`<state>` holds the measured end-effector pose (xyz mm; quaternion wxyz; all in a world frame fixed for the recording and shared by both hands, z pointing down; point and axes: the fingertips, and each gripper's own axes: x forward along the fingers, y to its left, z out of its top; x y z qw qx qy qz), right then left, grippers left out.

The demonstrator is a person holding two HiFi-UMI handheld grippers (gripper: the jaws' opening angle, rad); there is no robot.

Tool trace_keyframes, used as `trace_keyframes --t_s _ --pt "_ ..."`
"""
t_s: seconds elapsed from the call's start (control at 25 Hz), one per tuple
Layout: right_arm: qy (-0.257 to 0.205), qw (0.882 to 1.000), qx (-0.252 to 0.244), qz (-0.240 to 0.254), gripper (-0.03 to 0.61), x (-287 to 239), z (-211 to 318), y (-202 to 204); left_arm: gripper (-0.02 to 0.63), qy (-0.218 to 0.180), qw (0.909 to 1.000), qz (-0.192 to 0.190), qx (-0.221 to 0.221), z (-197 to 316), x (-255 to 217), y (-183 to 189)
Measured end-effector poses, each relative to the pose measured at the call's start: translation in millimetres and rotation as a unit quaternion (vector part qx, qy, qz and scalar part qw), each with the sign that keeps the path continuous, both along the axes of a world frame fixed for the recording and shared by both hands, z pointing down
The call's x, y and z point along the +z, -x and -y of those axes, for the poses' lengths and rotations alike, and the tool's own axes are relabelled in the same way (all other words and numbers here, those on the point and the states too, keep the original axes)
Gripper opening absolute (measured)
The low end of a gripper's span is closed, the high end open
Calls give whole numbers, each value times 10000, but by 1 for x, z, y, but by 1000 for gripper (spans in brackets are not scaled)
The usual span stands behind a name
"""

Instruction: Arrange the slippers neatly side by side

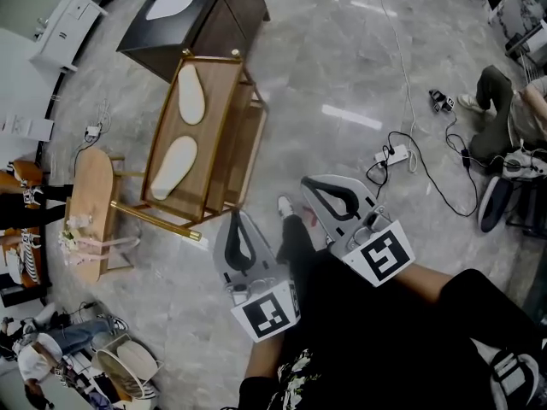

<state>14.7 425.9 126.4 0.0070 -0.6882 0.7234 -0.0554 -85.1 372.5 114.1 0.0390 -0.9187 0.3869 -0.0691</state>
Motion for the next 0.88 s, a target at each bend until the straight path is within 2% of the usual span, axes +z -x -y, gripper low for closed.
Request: trace_keyframes --t_s 0.36,0.88 --pt "-113 9996 -229 -117 -2 -9 59 1 2 -102 9997 -117 -174 56 -9 1" --pt "19 9998 -105 -184 -2 -7 114 6 2 -7 9995 -281 126 115 -5 -6"
